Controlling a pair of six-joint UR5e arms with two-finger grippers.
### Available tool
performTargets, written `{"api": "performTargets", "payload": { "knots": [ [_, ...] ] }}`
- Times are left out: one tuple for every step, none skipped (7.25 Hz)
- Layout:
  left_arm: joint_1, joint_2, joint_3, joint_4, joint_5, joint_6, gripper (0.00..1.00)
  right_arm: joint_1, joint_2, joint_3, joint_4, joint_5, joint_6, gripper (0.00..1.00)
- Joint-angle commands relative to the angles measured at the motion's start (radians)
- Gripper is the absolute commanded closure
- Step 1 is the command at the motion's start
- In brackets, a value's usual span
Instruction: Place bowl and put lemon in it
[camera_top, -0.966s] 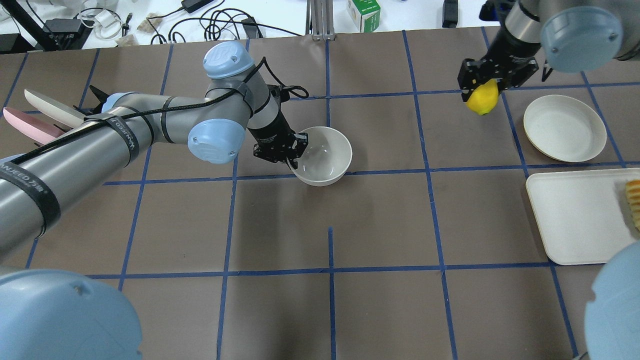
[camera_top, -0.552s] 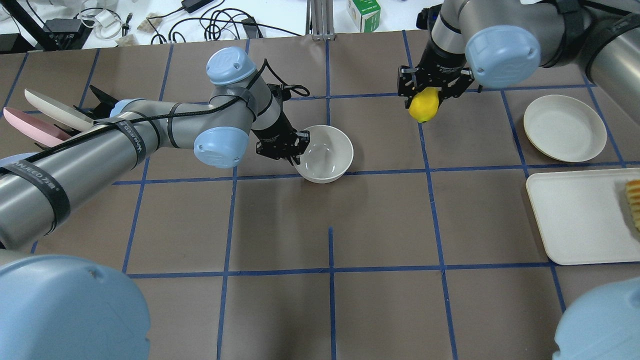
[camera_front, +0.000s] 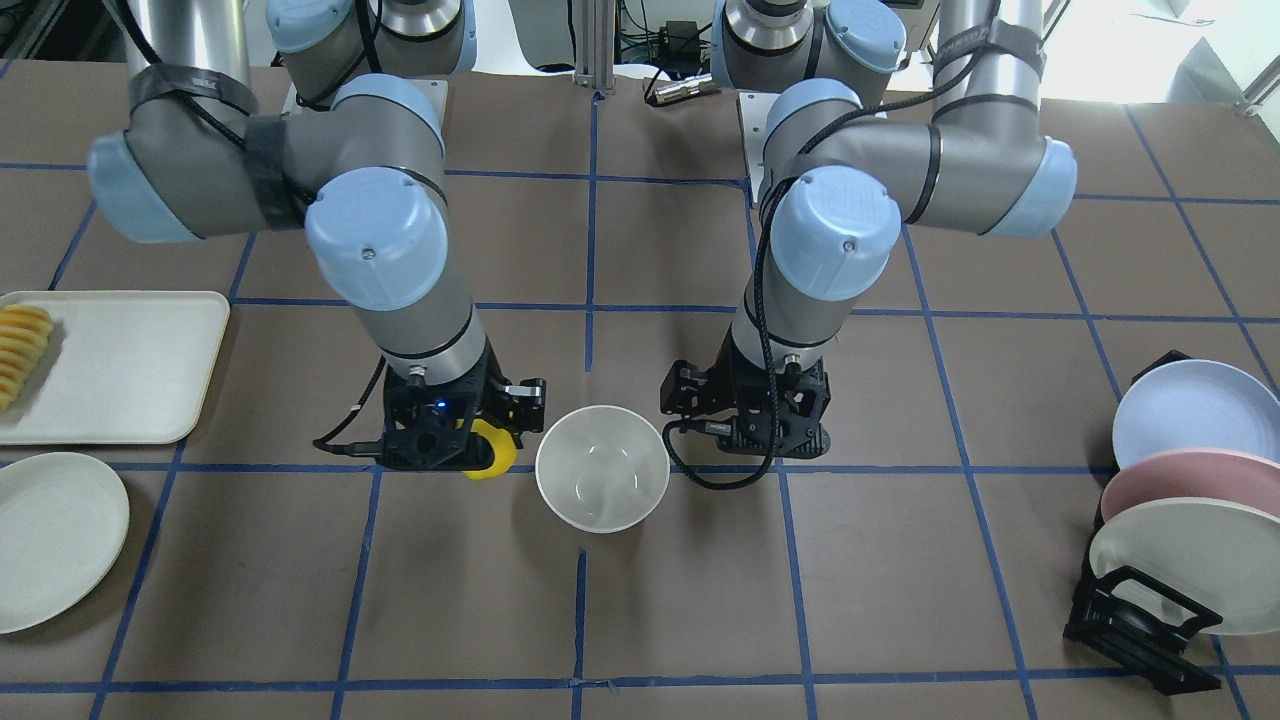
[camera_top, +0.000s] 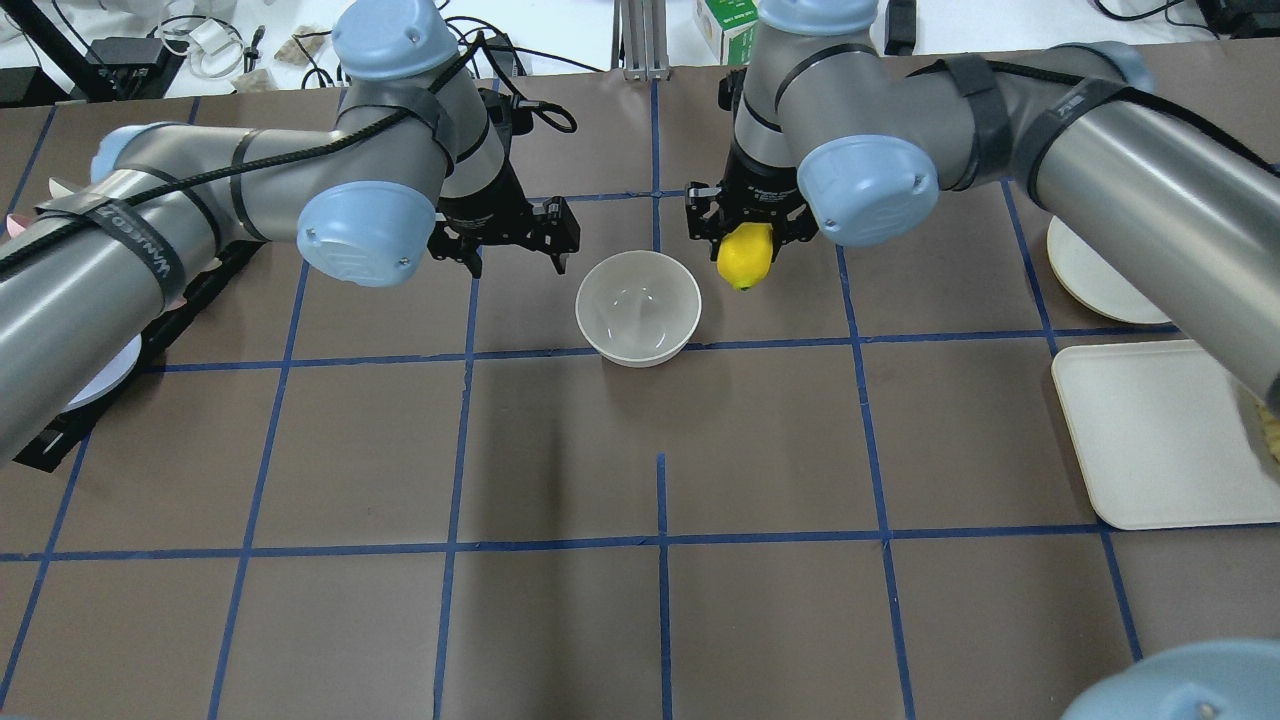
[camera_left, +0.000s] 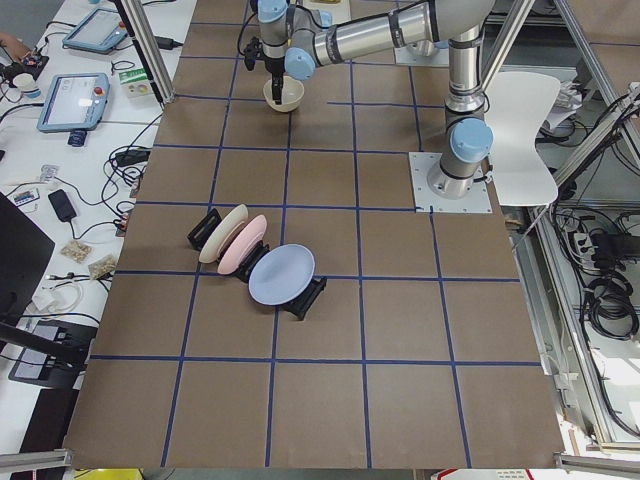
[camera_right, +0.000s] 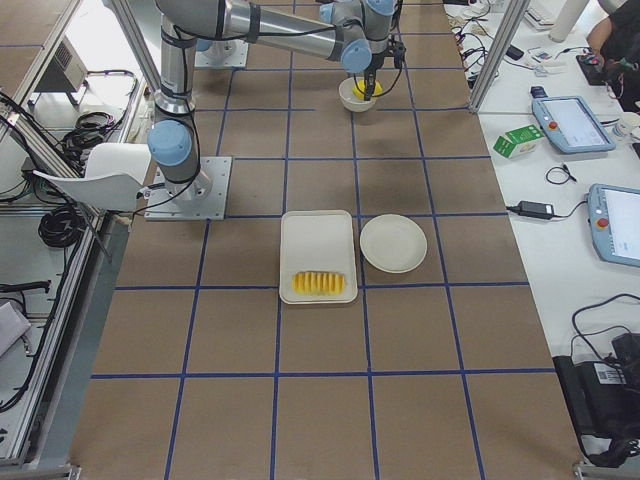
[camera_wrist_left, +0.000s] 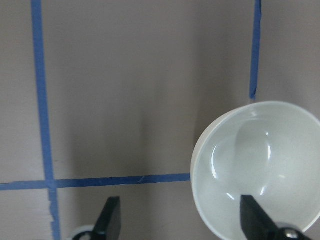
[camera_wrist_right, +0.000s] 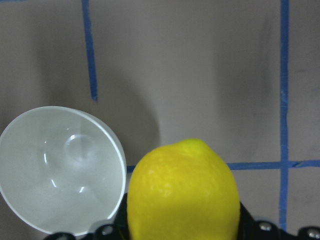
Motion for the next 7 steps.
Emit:
{"api": "performTargets", "payload": {
  "knots": [
    [0.038,0.125,0.003,-0.127,0.051,0.100,0.00,0.127,0.080,0.007,-0.098,-0.003,0.100,0.79],
    [0.062,0.168,-0.005,-0.144,0.048,0.113,0.00,0.158,0.125,0.010,-0.179,-0.001,0.180,0.78],
    [0.114,0.209,0.000,-0.220,0.036,0.143,0.00,0.171,0.164,0.008,-0.269,-0.004,0.191,0.78],
    [0.154,0.244,0.010,-0.248,0.019,0.145,0.00,0.171,0.178,0.016,-0.288,-0.018,0.179,0.74],
    [0.173,0.252,0.009,-0.247,-0.022,0.143,0.00,0.171,0.178,0.031,-0.293,-0.020,0.176,0.39],
    [0.165,0.259,0.009,-0.244,-0.067,0.133,0.00,0.166,0.177,0.048,-0.276,-0.023,0.179,0.00],
    [0.168,0.266,0.017,-0.251,-0.023,0.134,0.00,0.160,0.164,0.051,-0.269,-0.035,0.179,0.00]
  ]
}}
